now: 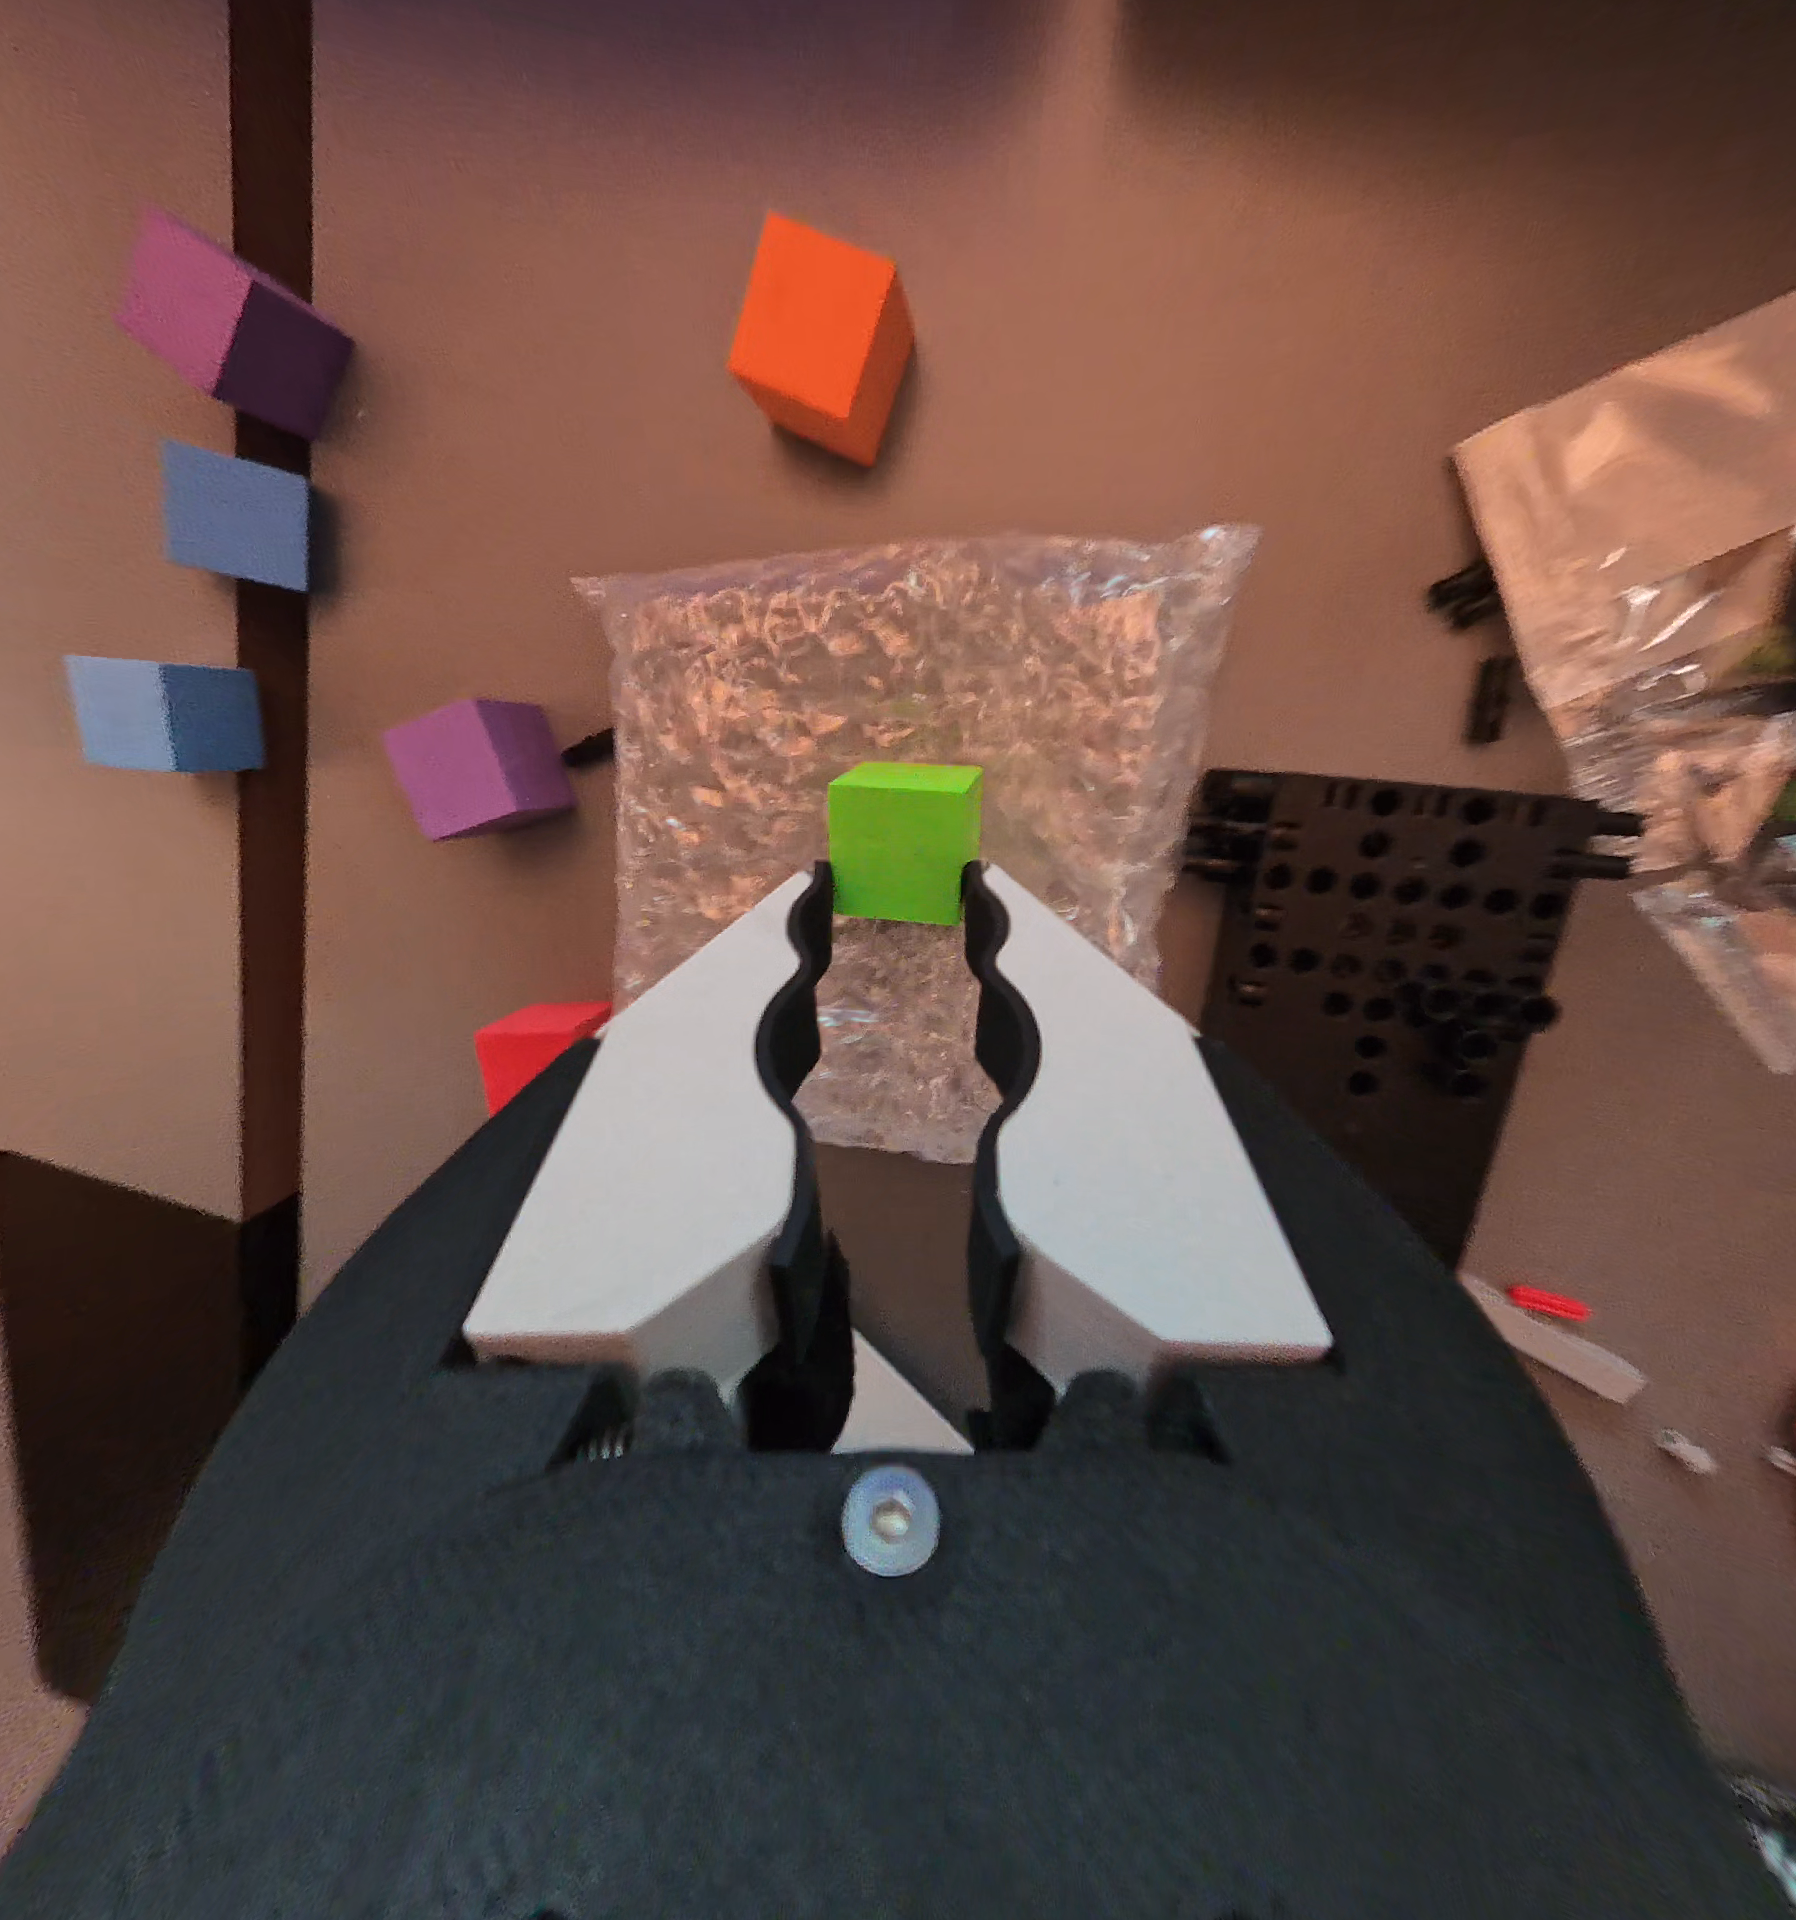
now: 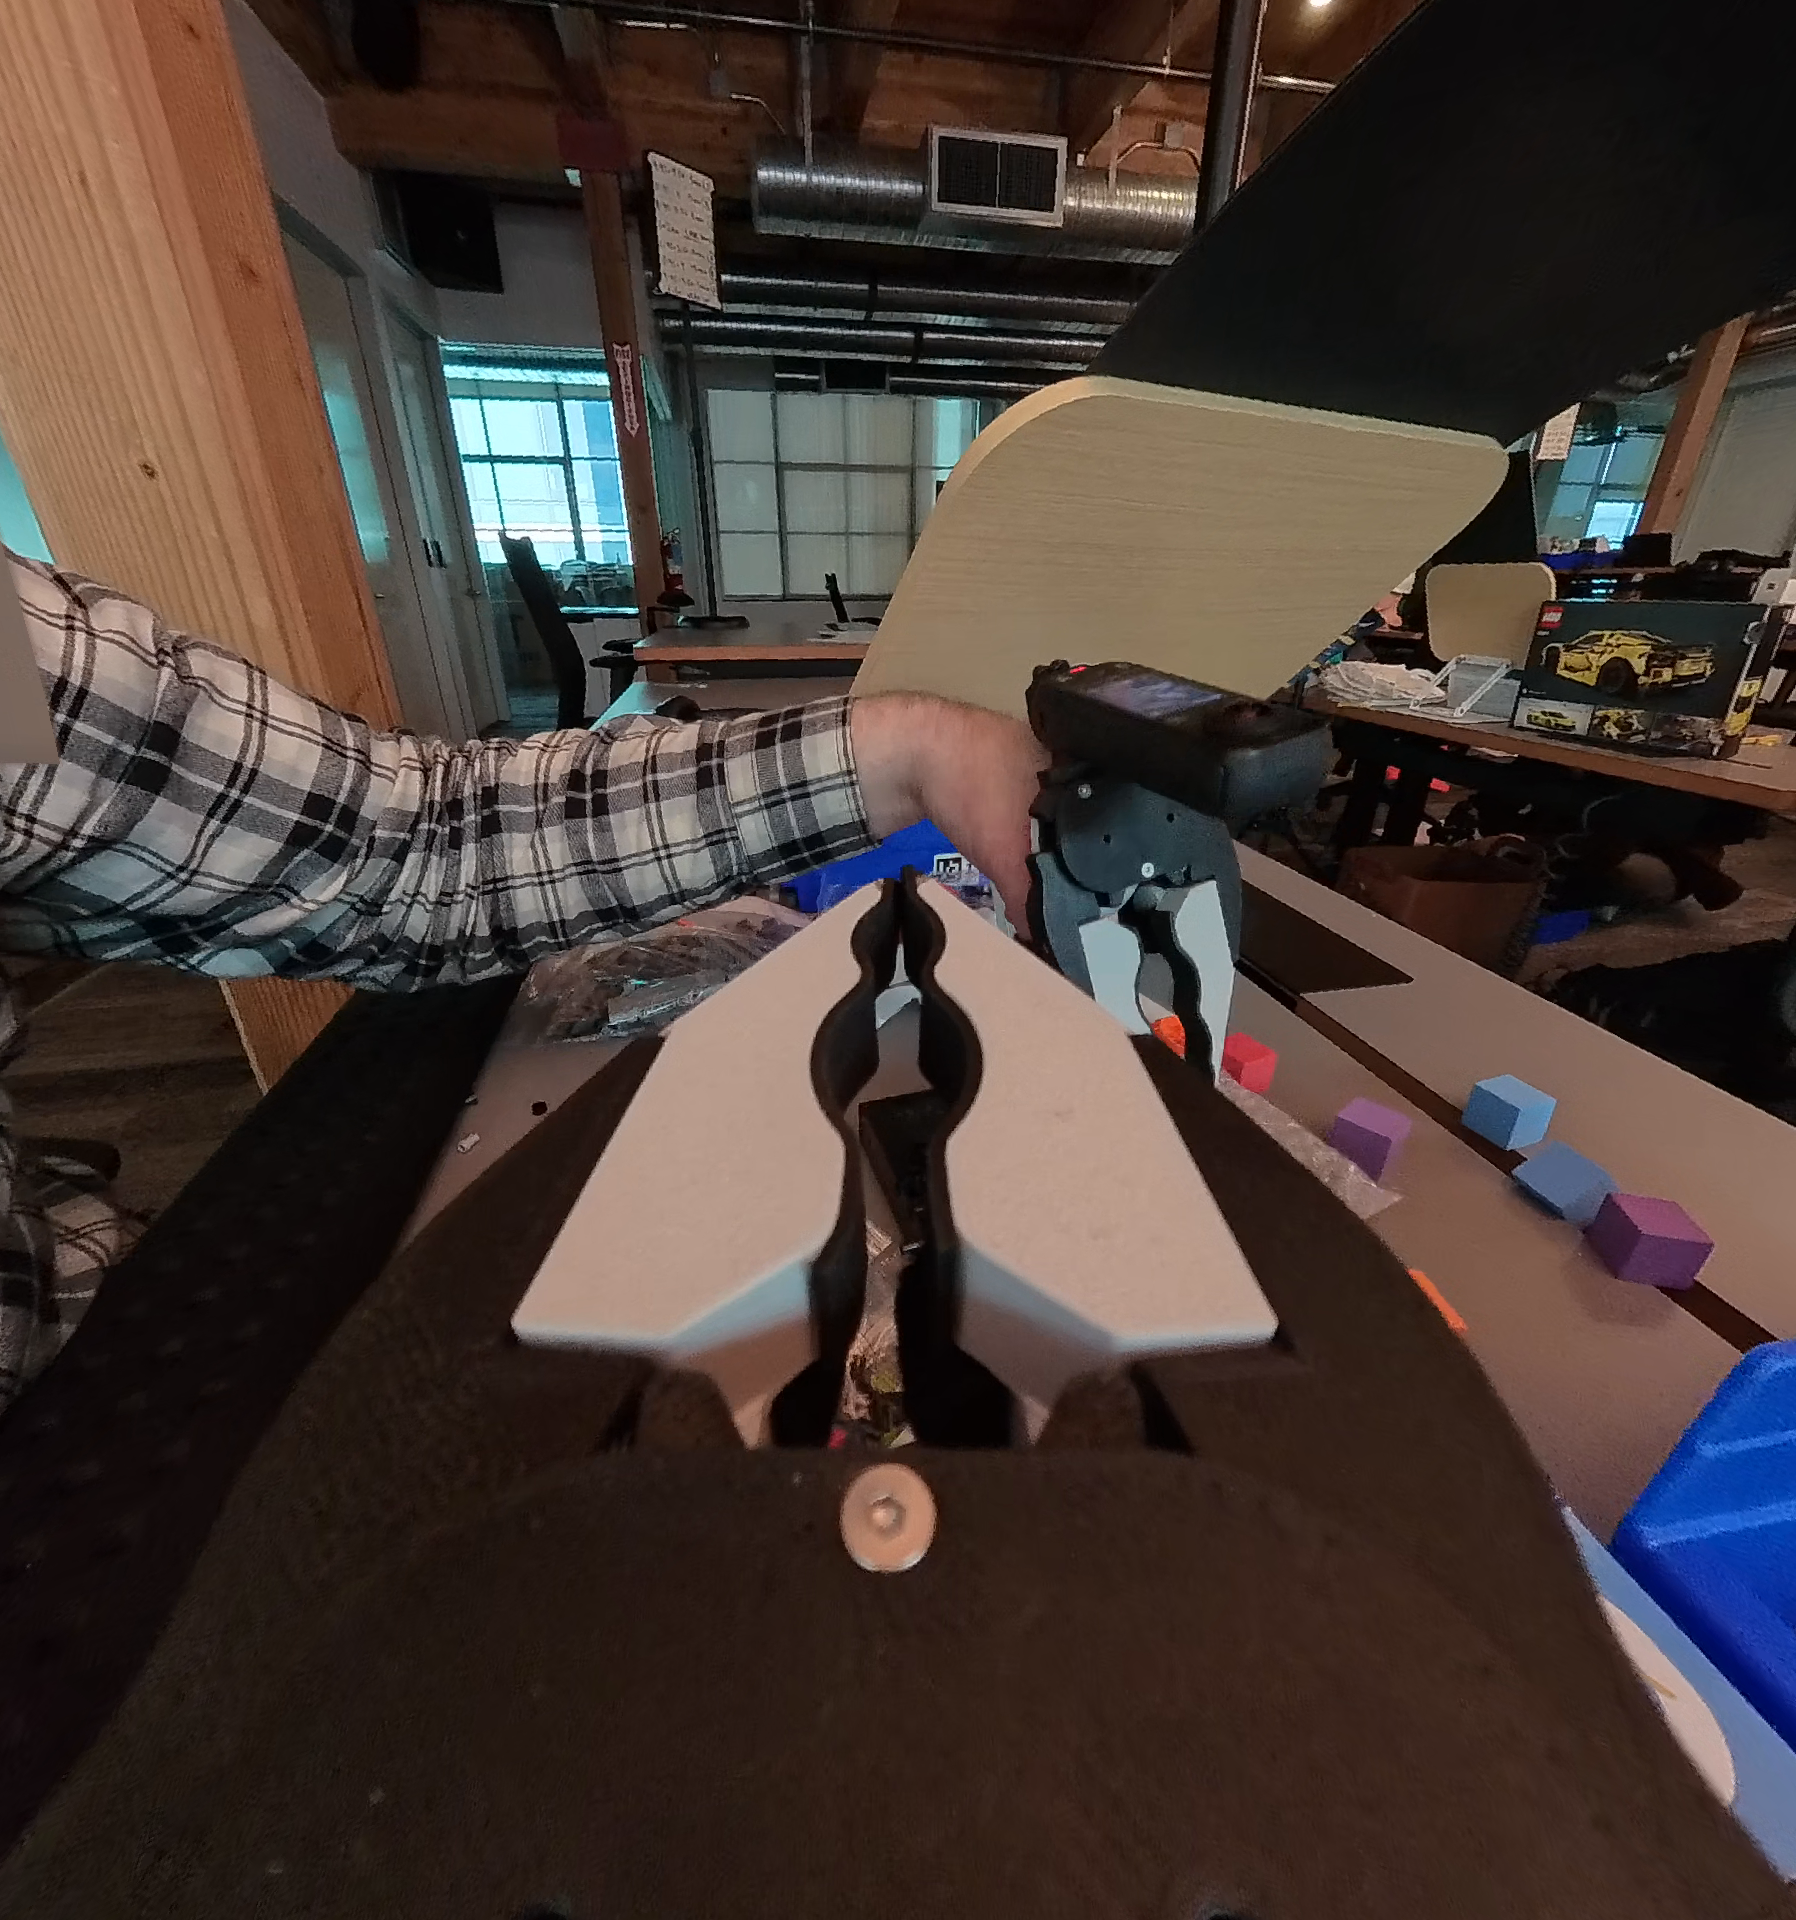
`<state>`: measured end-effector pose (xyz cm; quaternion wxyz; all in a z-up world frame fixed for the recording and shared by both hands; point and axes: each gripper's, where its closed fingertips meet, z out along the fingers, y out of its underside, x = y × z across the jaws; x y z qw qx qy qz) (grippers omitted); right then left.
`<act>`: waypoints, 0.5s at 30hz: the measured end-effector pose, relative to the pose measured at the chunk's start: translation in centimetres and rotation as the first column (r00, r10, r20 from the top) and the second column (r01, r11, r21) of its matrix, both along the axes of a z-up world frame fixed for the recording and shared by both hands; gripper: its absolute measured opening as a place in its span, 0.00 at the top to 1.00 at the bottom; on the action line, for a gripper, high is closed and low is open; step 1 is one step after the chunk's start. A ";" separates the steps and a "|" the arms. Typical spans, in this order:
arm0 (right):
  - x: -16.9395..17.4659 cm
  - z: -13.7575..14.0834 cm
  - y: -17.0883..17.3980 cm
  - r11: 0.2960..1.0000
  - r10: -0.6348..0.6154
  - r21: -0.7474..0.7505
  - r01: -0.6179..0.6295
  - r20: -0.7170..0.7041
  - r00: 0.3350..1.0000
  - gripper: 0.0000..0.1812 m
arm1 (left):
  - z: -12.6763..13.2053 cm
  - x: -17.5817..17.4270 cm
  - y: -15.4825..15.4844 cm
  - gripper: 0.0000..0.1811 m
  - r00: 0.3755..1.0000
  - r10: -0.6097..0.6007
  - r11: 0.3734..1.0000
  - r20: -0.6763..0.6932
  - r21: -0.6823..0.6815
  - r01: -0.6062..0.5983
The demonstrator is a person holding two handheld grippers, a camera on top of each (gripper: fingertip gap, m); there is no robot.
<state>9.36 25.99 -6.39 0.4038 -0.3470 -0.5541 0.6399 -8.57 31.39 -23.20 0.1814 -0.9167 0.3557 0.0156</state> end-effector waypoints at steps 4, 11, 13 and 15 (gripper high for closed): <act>0.1 0.2 0.0 1.000 0.005 -0.009 -0.005 -0.007 1.000 1.00 | -0.2 0.0 -0.6 0.87 1.000 0.000 0.997 0.015 -0.080 0.001; 0.0 0.1 -0.1 1.000 0.005 -0.001 -0.005 -0.002 1.000 1.00 | -0.7 -0.3 0.3 0.84 1.000 0.006 0.999 -0.022 -0.038 -0.007; 0.2 0.2 0.1 1.000 0.004 -0.008 -0.004 -0.009 1.000 1.00 | 0.7 -0.1 0.6 0.82 1.000 0.009 1.000 -0.001 0.030 -0.009; 0.2 0.3 0.1 1.000 0.005 -0.011 -0.005 -0.012 1.000 1.00 | 1.7 -0.2 0.5 0.81 1.000 0.014 0.997 0.016 0.074 -0.015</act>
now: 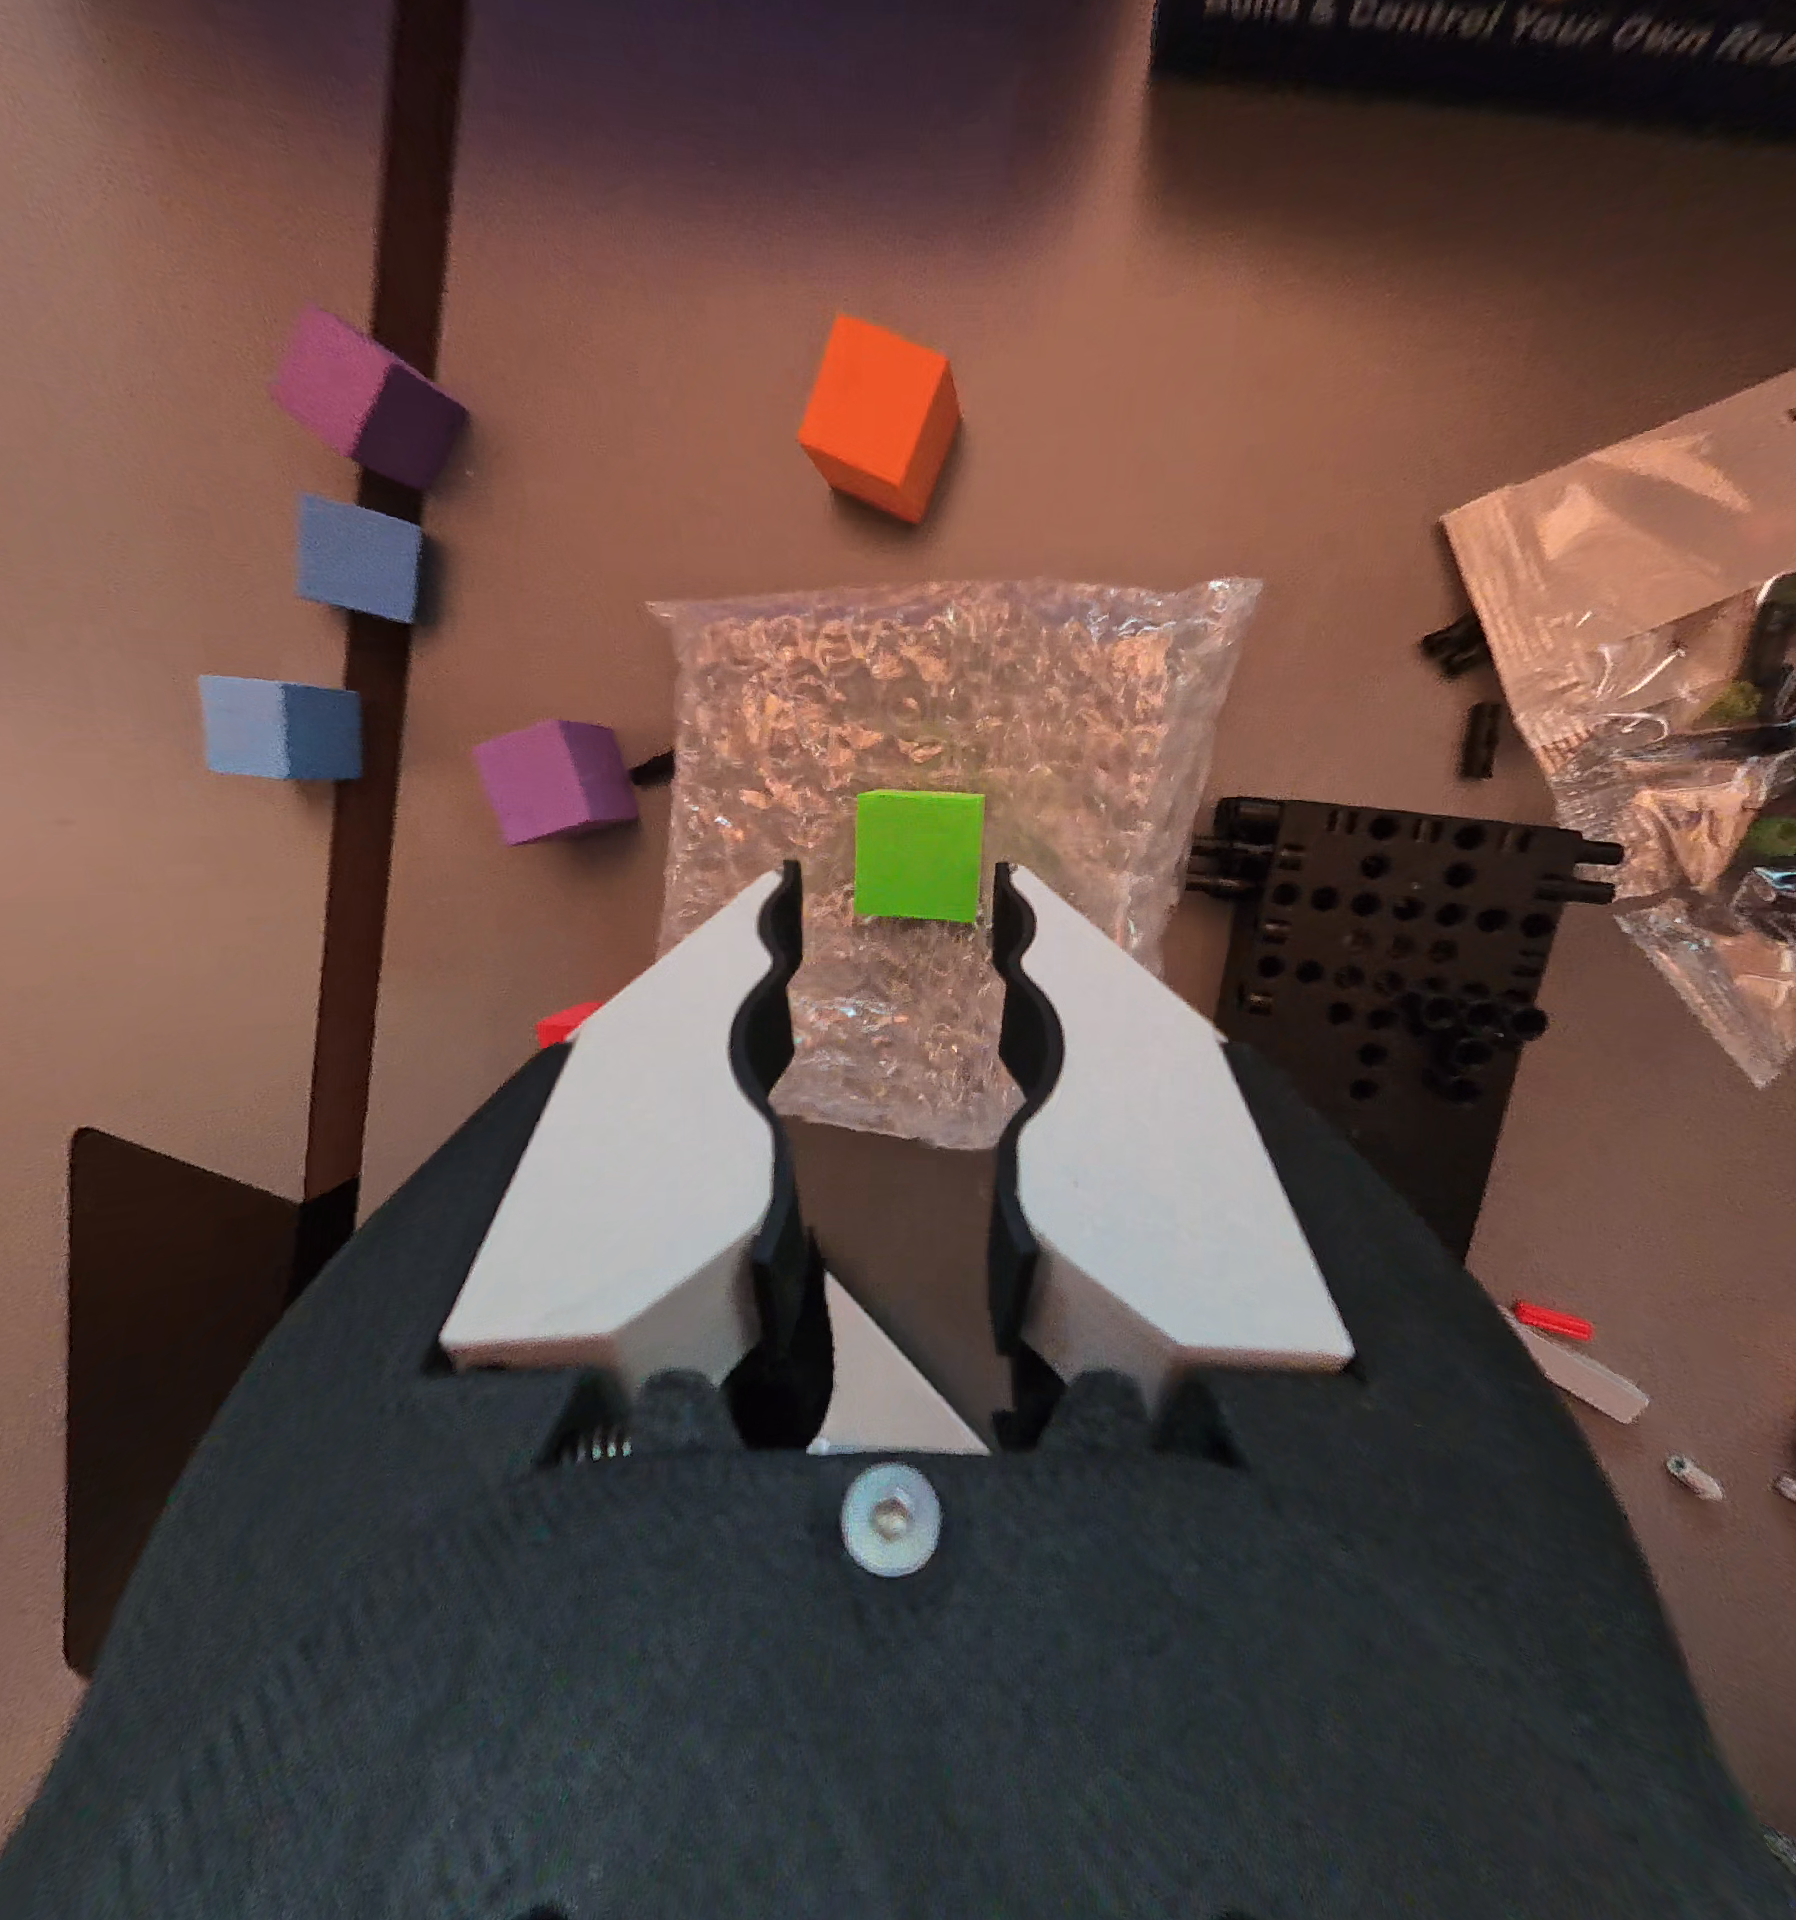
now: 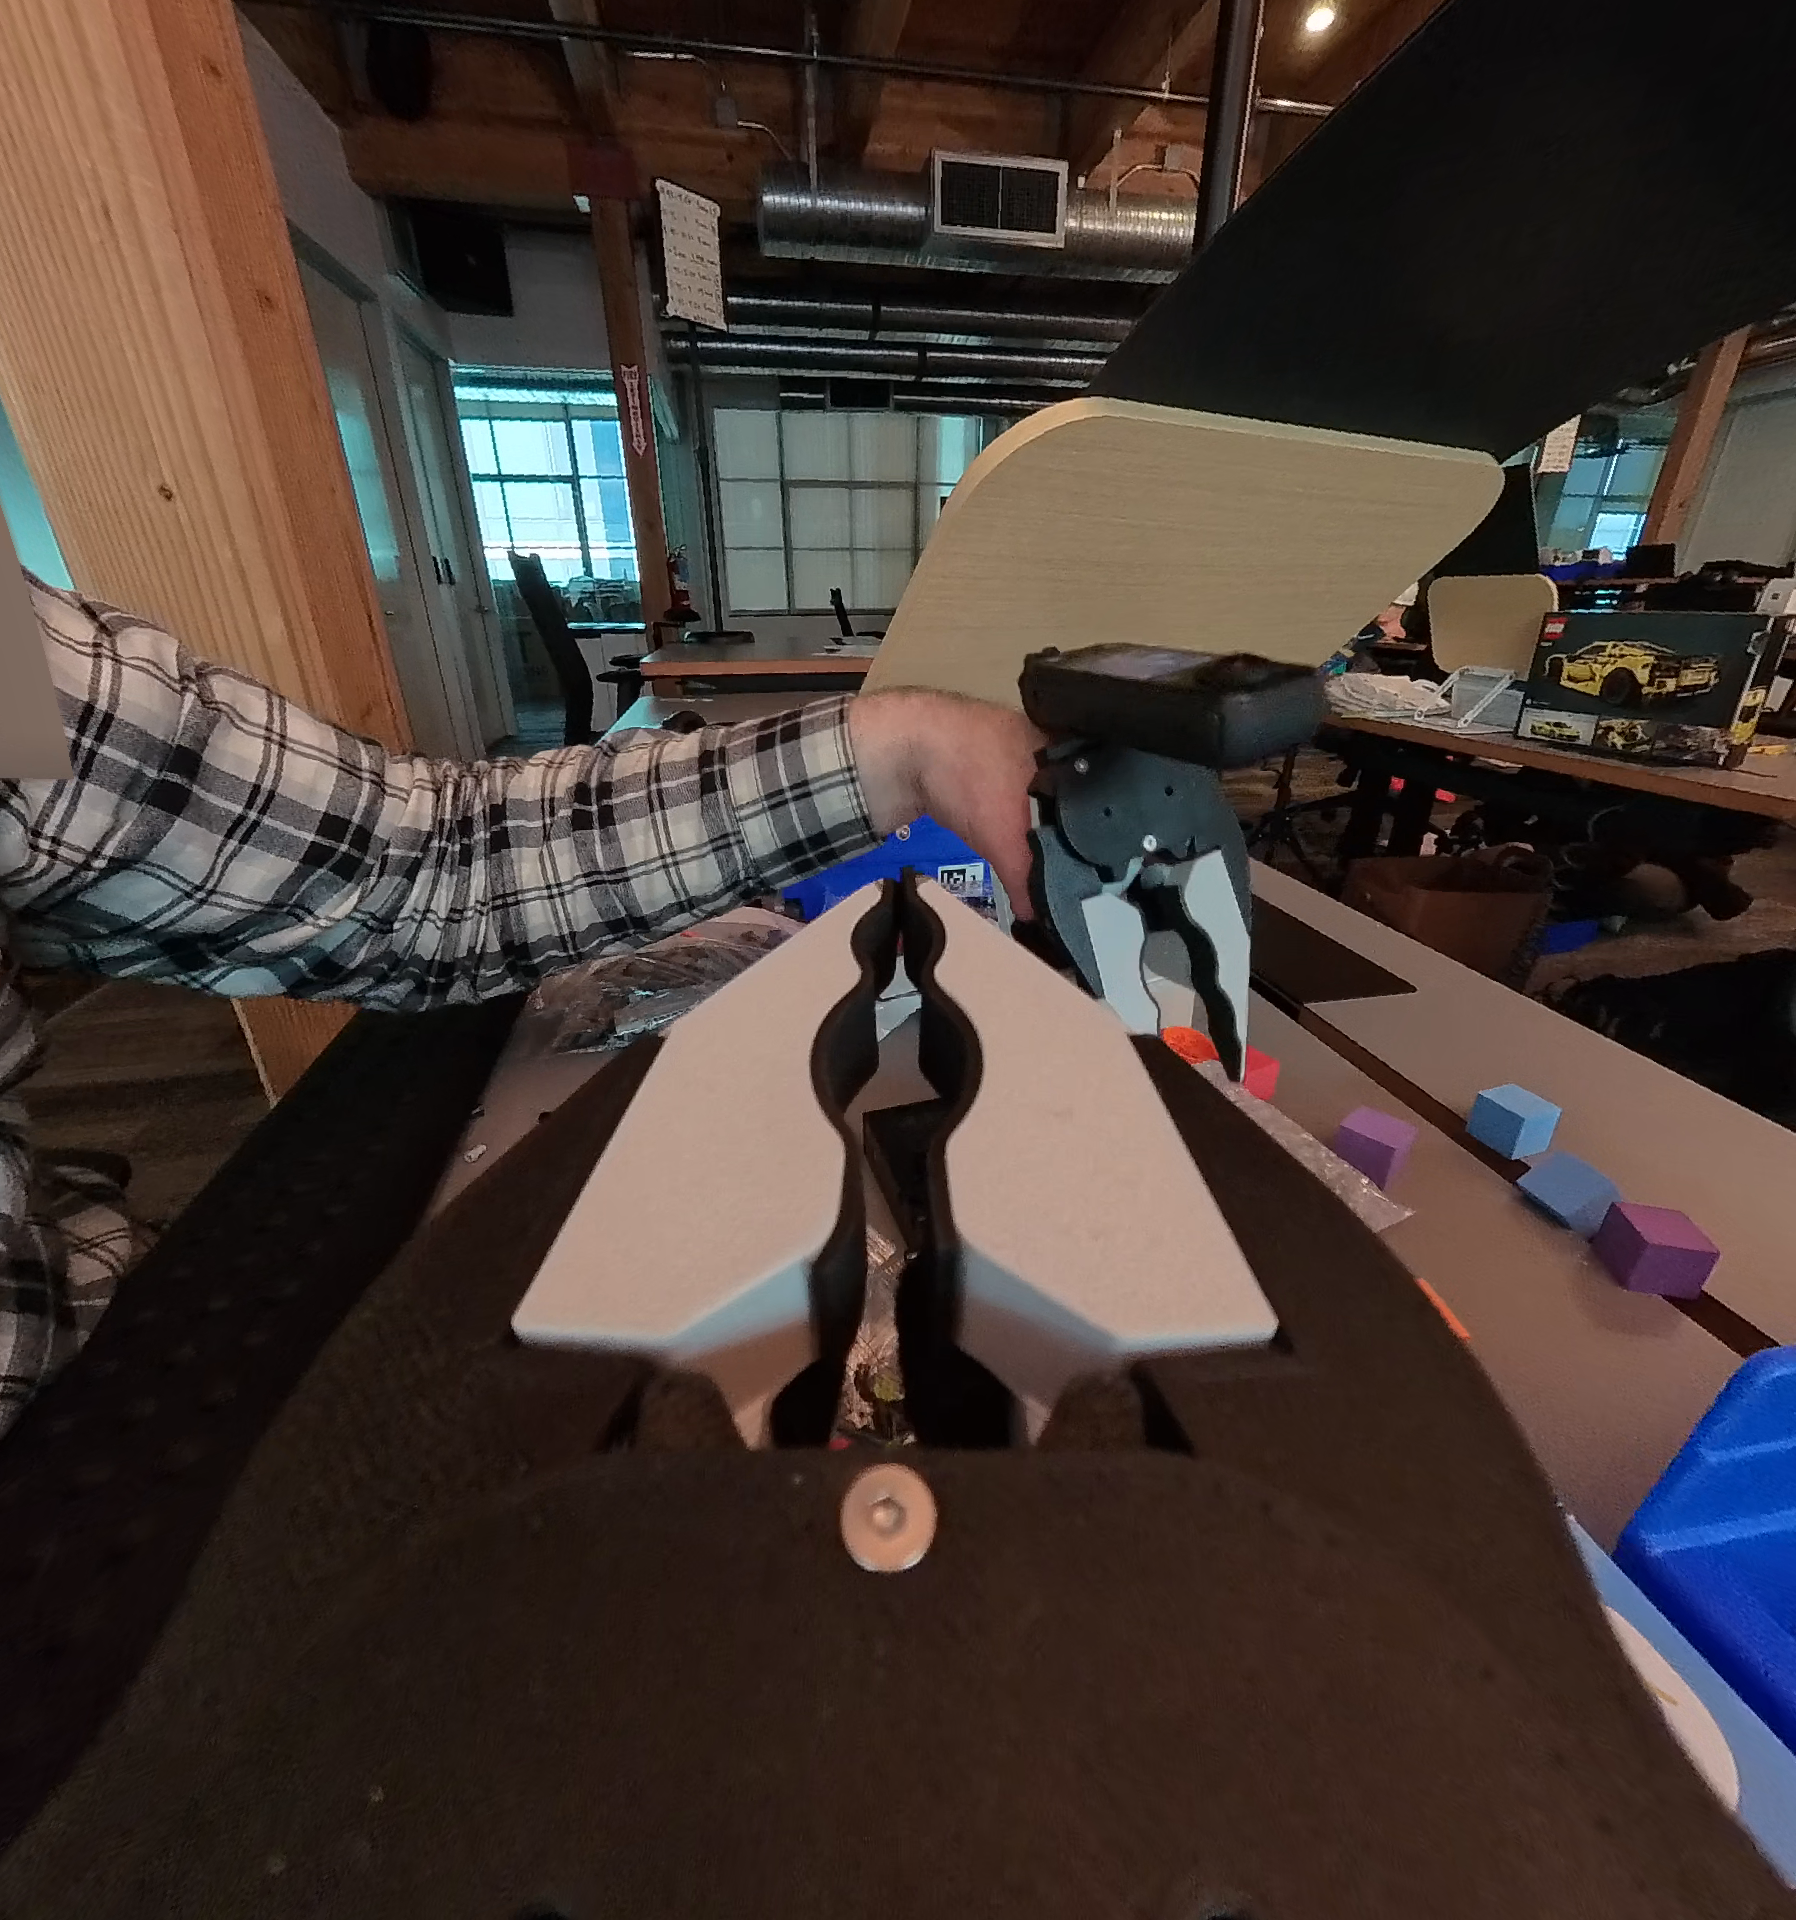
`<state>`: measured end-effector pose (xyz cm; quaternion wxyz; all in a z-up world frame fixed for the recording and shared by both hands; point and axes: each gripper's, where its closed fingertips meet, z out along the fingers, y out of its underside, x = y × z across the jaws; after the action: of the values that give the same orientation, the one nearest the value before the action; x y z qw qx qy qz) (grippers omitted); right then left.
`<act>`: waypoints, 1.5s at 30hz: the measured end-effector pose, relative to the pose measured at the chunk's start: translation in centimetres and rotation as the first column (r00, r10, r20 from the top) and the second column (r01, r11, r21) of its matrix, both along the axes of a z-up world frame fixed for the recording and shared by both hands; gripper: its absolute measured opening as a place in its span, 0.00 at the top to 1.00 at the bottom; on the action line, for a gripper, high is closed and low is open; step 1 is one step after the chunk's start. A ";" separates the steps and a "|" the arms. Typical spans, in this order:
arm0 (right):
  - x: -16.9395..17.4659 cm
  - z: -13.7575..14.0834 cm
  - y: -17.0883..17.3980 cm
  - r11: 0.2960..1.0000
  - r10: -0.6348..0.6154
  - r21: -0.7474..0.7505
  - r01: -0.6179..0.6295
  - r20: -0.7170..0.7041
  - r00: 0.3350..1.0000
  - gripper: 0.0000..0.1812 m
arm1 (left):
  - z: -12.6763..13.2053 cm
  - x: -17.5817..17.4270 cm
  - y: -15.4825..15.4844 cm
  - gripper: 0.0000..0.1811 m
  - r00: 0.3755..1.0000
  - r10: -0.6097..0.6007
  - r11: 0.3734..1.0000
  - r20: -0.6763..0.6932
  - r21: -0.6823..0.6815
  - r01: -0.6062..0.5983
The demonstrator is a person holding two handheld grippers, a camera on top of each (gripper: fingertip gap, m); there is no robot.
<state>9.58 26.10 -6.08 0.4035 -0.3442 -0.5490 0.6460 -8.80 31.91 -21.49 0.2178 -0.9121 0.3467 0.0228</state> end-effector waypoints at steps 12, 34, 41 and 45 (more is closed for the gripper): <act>0.0 -0.1 -0.2 1.000 0.003 0.004 -0.003 0.003 1.000 1.00 | 0.3 -9.5 1.1 0.81 0.910 0.387 0.915 -0.149 0.185 -0.359; -0.2 -0.4 0.0 1.000 0.005 -0.004 -0.005 0.013 1.000 1.00 | 0.9 -8.1 3.2 0.85 0.951 0.305 0.923 -0.048 0.260 -0.283; -0.3 -0.6 0.0 1.000 0.008 -0.008 -0.007 0.020 1.000 1.00 | 2.0 -0.3 0.8 0.85 0.997 0.076 0.989 -0.018 0.127 -0.073; -0.3 -0.5 0.0 1.000 0.009 -0.006 -0.009 0.017 1.000 1.00 | 1.0 -0.1 0.5 0.85 0.997 0.065 0.995 -0.045 0.081 -0.061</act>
<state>9.30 26.07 -6.61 0.3948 -0.3487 -0.5519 0.6464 -8.94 32.41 -20.49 0.2450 -0.9123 0.3217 0.0651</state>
